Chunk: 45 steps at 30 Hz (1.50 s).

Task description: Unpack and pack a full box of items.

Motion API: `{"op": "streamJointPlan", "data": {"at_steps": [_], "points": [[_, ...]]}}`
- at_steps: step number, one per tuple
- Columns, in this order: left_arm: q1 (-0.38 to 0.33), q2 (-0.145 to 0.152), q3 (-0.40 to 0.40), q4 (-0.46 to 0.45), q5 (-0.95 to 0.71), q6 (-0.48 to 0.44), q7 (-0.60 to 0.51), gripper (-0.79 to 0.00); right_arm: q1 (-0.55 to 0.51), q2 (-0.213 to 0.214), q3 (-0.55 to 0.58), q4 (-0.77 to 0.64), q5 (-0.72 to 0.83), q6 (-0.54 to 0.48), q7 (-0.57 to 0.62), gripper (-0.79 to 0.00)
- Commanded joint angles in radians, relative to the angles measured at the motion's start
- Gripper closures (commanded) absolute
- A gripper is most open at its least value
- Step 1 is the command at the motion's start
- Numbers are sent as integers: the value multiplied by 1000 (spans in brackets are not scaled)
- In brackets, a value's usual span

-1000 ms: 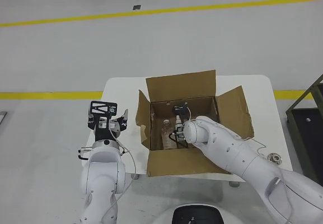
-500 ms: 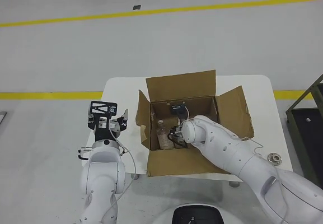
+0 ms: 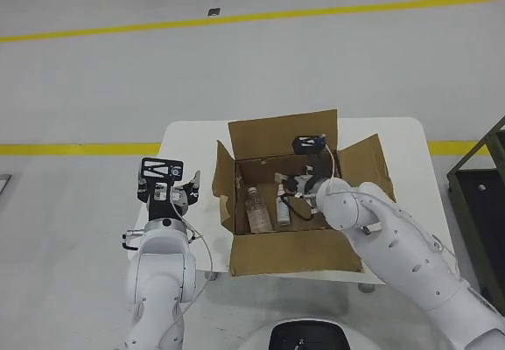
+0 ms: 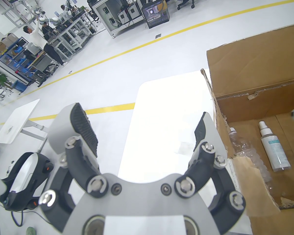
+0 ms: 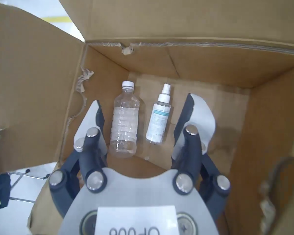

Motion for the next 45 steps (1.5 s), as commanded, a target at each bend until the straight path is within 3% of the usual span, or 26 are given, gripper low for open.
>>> {"op": "streamJointPlan", "data": {"at_steps": [1, 7, 12, 15, 20, 24, 40, 45], "points": [[0, 0, 0, 0, 0, 0, 0, -785, -91, 24, 96, -148, -53, -24, 15, 0], [0, 0, 0, 0, 0, 0, 0, -785, -262, 74, 305, -441, -255, -52, 147, 0], [0, 0, 0, 0, 0, 0, 0, -785, -386, 113, 419, -559, -531, -186, 442, 0], [0, 0, 0, 0, 0, 0, 0, -785, -457, 122, 472, -601, -553, -240, 527, 0], [0, 0, 0, 0, 0, 0, 0, -785, -580, 132, 558, -595, -472, -345, 555, 0], [0, 0, 0, 0, 0, 0, 0, -785, -637, 136, 559, -542, -464, -383, 554, 0], [0, 0, 0, 0, 0, 0, 0, -785, -651, 136, 555, -494, -463, -379, 506, 0], [0, 0, 0, 0, 0, 0, 0, -785, -619, 145, 659, -407, -400, -394, 532, 0]]}}
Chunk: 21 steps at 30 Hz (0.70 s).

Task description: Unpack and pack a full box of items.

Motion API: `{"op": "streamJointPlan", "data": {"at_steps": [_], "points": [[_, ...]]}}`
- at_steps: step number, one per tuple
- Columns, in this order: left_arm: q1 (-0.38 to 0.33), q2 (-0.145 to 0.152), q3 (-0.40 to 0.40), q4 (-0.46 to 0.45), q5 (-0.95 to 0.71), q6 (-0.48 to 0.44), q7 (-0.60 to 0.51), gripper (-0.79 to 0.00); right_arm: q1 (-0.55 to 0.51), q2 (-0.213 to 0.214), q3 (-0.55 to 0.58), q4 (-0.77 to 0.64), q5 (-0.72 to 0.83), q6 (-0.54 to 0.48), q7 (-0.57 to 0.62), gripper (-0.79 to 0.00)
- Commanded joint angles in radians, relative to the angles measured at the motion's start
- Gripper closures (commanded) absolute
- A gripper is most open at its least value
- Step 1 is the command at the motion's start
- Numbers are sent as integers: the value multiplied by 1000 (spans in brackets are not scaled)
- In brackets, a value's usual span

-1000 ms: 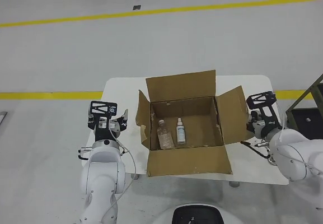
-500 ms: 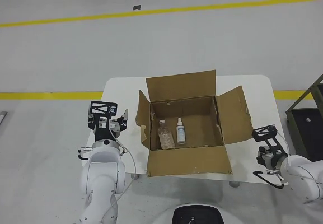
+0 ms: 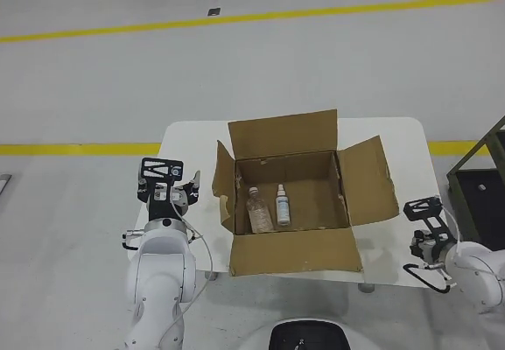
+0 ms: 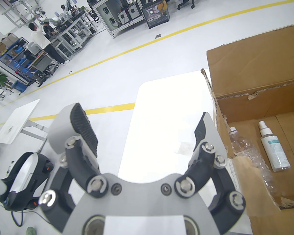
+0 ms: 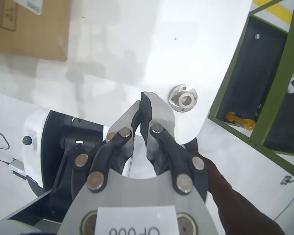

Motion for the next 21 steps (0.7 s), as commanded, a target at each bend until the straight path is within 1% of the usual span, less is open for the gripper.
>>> {"op": "streamJointPlan", "data": {"at_steps": [1, 2, 3, 4, 5, 7, 12, 16, 21], "points": [[0, 0, 0, 0, 0, 0, 0, -785, 13, 6, 52, 35, 32, -36, 19, 0], [0, 0, 0, 0, 0, 0, 0, -785, 20, 10, 74, 55, 53, -65, 36, 0], [0, 0, 0, 0, 0, 0, 0, -785, 27, 15, 95, 73, 60, -99, 54, -28], [0, 0, 0, 0, 0, 0, 0, -785, 35, 20, 111, 90, 54, -133, 67, -89], [0, 0, 0, 0, 0, 0, 0, -785, 41, 24, 124, 108, 54, -156, 78, -206], [0, 0, 0, 0, 0, 0, 0, -785, 59, 31, 138, 140, 56, -196, 119, -336], [0, 0, 0, 0, 0, 0, 0, -785, 77, 40, 145, 180, 67, -218, 126, -369], [0, 0, 0, 0, 0, 0, 0, -785, 91, 43, 117, 228, 74, -221, 108, -382], [0, 0, 0, 0, 0, 0, 0, -785, 124, 47, 80, 291, 45, -215, 86, -391]]}}
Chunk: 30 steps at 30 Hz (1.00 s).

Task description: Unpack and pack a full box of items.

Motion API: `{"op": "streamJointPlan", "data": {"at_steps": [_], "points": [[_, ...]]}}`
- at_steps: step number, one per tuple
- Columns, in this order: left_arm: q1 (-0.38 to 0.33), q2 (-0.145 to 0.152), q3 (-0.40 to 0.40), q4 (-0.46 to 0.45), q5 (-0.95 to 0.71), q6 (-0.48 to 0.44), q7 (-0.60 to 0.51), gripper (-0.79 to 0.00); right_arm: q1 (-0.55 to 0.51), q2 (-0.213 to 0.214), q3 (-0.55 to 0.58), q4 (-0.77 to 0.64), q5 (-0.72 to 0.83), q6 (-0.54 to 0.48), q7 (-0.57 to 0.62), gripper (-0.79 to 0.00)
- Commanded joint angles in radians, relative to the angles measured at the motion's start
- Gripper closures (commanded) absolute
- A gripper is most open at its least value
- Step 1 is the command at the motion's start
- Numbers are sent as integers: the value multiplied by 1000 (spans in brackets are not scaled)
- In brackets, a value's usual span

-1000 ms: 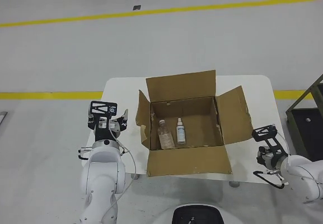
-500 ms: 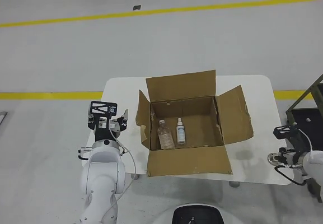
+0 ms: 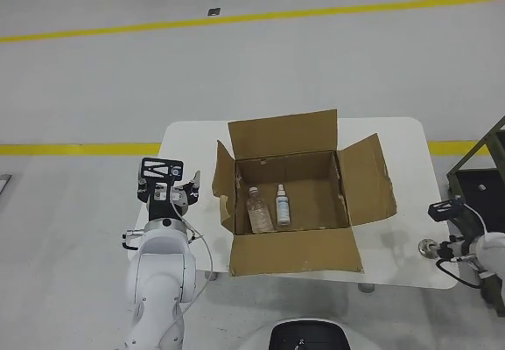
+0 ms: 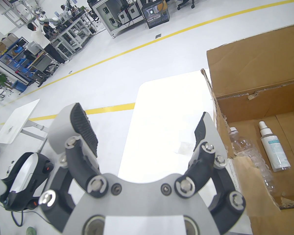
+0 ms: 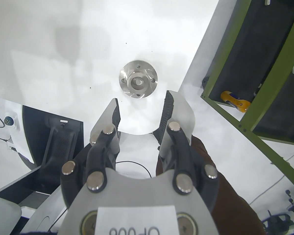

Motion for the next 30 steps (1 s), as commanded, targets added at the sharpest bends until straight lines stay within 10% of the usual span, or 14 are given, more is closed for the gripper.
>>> {"op": "streamJointPlan", "data": {"at_steps": [1, 30], "points": [[0, 0, 0, 0, 0, 0, 0, -785, 13, 2, -13, 23, -9, 3, -8, -397], [0, 0, 0, 0, 0, 0, 0, -785, 117, 18, -138, 215, -28, 38, -71, -299]]}}
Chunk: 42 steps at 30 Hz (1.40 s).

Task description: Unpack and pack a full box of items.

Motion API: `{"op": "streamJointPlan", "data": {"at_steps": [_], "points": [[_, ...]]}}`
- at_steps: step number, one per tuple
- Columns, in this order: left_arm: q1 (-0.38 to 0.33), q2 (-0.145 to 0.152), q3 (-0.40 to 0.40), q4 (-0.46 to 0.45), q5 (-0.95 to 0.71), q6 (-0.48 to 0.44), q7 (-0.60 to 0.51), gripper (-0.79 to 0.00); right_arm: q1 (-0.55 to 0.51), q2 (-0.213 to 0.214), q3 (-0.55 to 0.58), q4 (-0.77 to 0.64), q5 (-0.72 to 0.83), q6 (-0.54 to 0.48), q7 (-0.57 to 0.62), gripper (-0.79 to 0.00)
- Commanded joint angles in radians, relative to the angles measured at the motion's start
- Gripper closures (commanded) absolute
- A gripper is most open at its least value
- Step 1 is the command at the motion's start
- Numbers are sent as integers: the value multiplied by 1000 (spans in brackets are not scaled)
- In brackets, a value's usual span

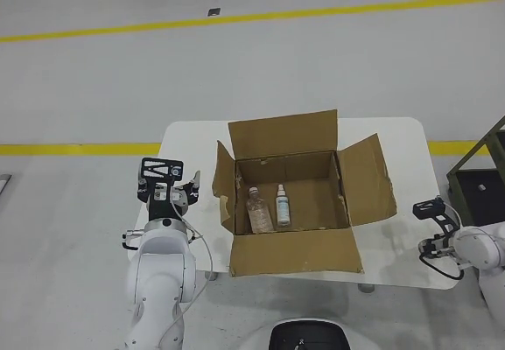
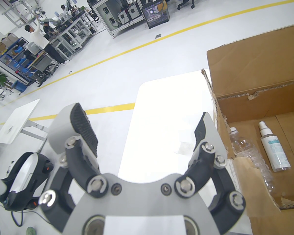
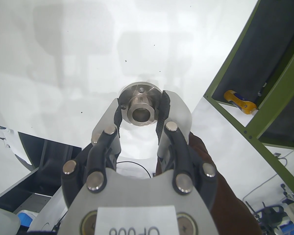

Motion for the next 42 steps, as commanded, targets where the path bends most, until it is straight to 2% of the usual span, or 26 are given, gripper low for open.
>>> {"op": "streamJointPlan", "data": {"at_steps": [1, 5, 8, 10, 20, 24, 28, 33, 38, 42], "points": [[0, 0, 0, 0, 0, 0, 0, -785, 2, 1, -5, 6, 2, 4, -3, -292], [0, 0, 0, 0, 0, 0, 0, -785, 6, 2, -15, 16, 6, 12, -10, -234], [0, 0, 0, 0, 0, 0, 0, -785, 6, 4, -18, 13, 12, 20, -15, -40], [0, 0, 0, 0, 0, 0, 0, -785, 3, 5, -17, 2, 18, 24, -13, 0], [0, 0, 0, 0, 0, 0, 0, -785, -22, 14, 31, -76, 94, 50, -21, 0], [0, 0, 0, 0, 0, 0, 0, -785, -34, 15, 127, -134, 279, 116, -52, 0], [0, 0, 0, 0, 0, 0, 0, -785, -61, 13, 256, -228, 538, 192, -96, 0], [0, 0, 0, 0, 0, 0, 0, -785, -94, 16, 333, -393, 690, 233, -111, 0], [0, 0, 0, 0, 0, 0, 0, -785, -72, 24, 306, -537, 716, 258, -97, 0], [0, 0, 0, 0, 0, 0, 0, -785, -5, 30, 186, -605, 637, 281, -101, 0]]}}
